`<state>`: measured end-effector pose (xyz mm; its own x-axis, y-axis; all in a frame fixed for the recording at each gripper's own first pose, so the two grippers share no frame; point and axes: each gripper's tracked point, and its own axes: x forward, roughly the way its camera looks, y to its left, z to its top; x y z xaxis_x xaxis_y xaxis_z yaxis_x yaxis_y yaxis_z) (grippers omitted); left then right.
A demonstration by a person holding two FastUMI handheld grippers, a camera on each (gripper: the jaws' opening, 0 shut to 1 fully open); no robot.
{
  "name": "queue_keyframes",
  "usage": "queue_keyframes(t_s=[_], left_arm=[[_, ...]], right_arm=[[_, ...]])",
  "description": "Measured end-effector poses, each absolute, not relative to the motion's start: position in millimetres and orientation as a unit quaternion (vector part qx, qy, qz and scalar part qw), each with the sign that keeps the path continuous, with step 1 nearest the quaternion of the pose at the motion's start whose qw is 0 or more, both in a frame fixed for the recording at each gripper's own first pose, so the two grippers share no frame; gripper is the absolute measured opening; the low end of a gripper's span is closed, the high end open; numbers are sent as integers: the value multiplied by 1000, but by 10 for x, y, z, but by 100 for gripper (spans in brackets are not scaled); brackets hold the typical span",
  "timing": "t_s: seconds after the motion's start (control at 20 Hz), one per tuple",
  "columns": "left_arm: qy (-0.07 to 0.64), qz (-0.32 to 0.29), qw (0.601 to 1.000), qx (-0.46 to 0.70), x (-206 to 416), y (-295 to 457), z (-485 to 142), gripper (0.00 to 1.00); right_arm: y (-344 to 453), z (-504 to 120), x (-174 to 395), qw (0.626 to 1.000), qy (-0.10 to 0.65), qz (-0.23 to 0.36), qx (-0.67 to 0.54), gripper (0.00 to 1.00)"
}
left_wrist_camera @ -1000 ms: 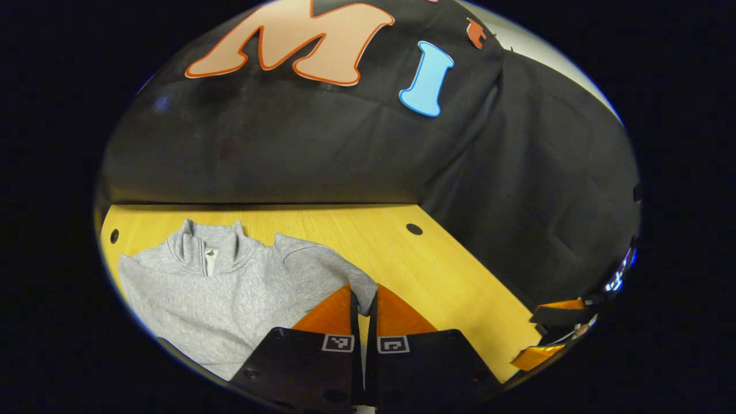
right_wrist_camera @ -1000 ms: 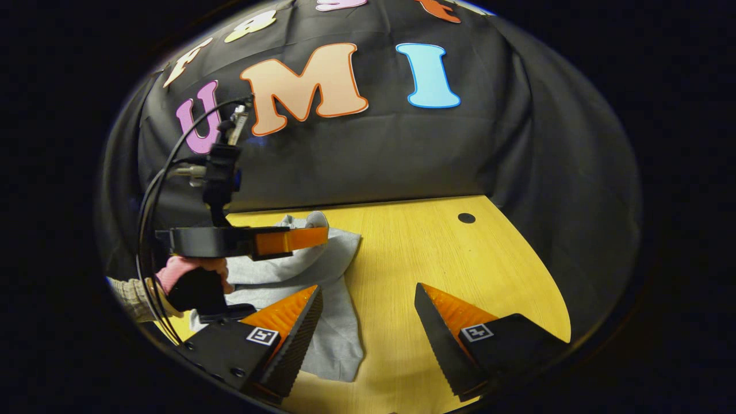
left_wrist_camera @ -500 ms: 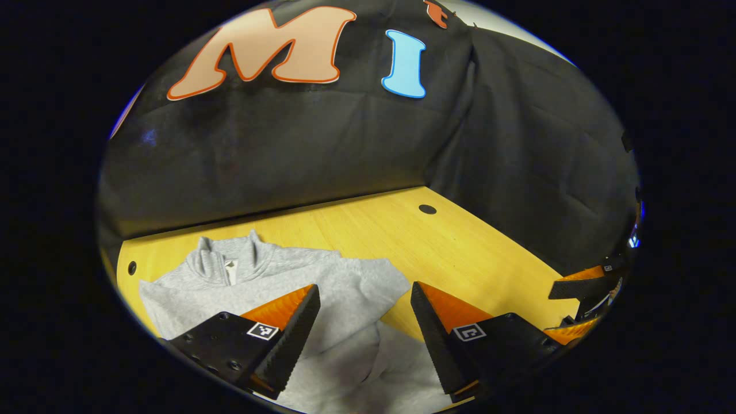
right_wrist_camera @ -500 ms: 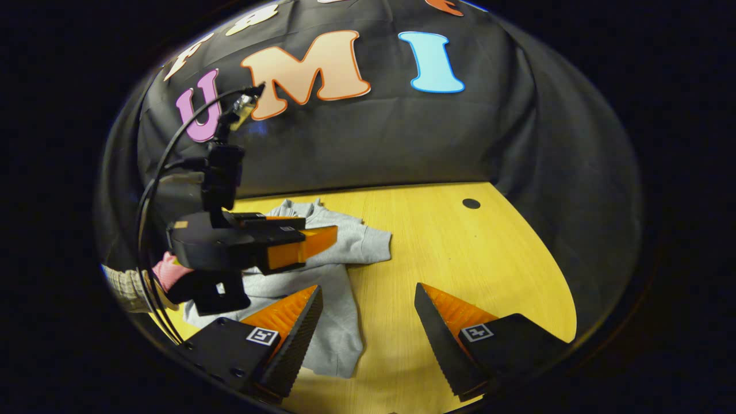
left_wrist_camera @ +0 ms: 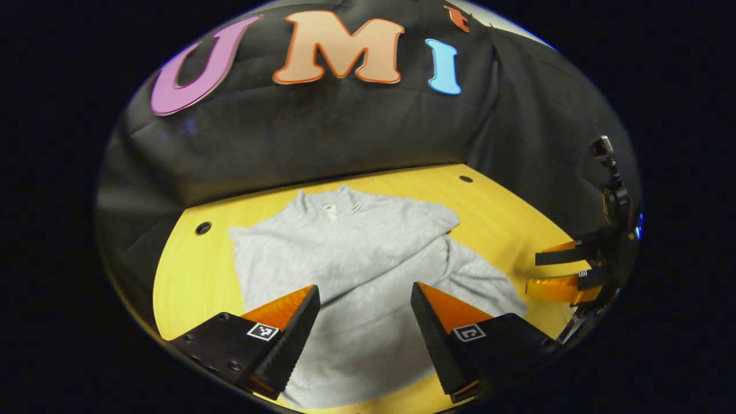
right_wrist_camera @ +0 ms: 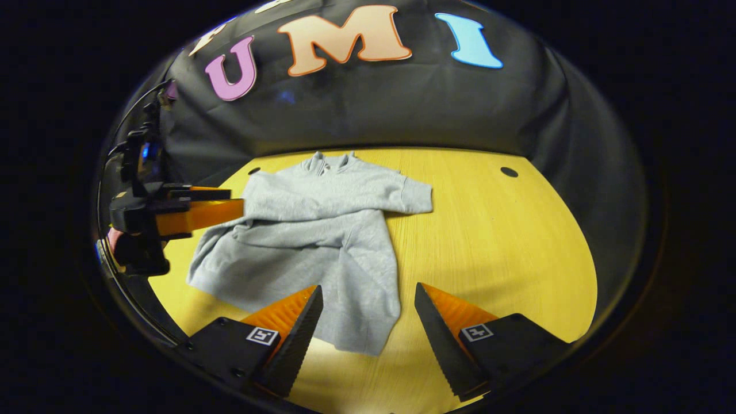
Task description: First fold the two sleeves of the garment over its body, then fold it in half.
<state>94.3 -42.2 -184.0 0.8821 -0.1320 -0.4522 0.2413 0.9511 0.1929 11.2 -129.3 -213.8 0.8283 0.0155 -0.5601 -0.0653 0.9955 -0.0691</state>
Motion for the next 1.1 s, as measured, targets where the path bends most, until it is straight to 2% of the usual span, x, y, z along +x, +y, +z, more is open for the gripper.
queue_keyframes(t_s=[0.05,0.1,0.15,0.35,0.5,0.55,0.7,0.75,0.8,0.85,0.9,1.0,1.1], left_arm=[[232,-78,962,119,753,-212,-1915,94],[242,-64,961,115,600,-43,-2000,96],[254,-49,960,110,443,115,-2096,93],[286,-4,953,96,64,474,-2350,94],[292,16,953,77,65,556,-2494,94],[296,20,952,69,72,554,-2529,96],[305,20,950,59,30,518,-2586,94],[306,18,950,56,11,512,-2607,94],[308,20,950,56,8,519,-2642,94],[314,23,948,54,-16,533,-2680,95],[315,29,947,55,-62,536,-2672,95],[304,31,950,60,-30,548,-2693,95],[299,36,952,59,-11,545,-2692,95]], right_arm=[[-1284,-2213,97,953,299,21,-45,96],[-1269,-2289,87,951,305,22,-46,97],[-1266,-2356,73,949,311,21,-48,97],[-1249,-2568,52,942,331,13,-59,99],[-1257,-2704,34,938,342,7,-62,99],[-1266,-2754,0,936,347,6,-61,99],[-1266,-2854,-47,933,356,2,-58,96],[-1255,-2853,-35,934,352,3,-59,99],[-1248,-2858,-47,933,354,3,-62,96],[-1248,-2853,-45,933,353,4,-64,99],[-1247,-2856,-51,933,352,5,-67,96],[-1224,-2860,-45,934,351,8,-68,95],[-1187,-2854,-48,934,351,12,-64,87]])
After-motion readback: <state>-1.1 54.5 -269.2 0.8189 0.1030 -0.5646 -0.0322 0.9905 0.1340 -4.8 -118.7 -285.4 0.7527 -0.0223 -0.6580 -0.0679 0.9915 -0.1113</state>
